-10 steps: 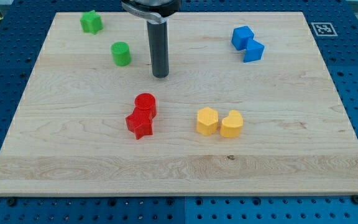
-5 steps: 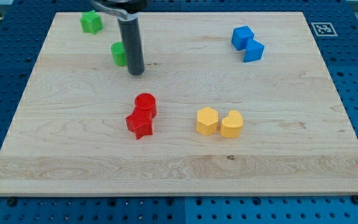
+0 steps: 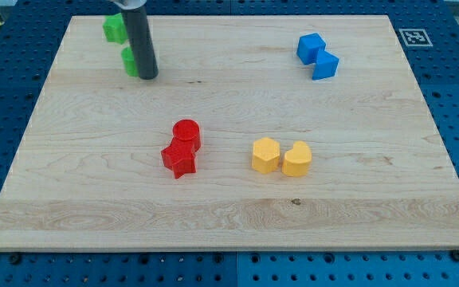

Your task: Push the green circle into green star

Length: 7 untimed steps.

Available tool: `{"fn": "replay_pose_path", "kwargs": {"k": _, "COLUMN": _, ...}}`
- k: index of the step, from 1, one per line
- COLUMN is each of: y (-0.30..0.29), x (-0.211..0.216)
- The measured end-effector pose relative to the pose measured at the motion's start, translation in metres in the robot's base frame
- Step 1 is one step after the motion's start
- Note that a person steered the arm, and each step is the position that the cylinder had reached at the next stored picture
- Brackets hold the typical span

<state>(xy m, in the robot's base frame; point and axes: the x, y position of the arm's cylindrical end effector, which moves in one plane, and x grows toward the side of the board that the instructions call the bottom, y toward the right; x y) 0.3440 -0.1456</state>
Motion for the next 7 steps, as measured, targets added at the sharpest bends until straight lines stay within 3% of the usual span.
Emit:
{"fn": "replay_pose_path", "kwargs": {"k": 2, "y": -0.032, "x": -0.011}}
{"fn": "replay_pose_path", "kwargs": {"k": 6, "y": -0.042, "x": -0.04}}
{"fn": "replay_pose_path", "kwargs": {"k": 7, "y": -0.015, "x": -0.008}}
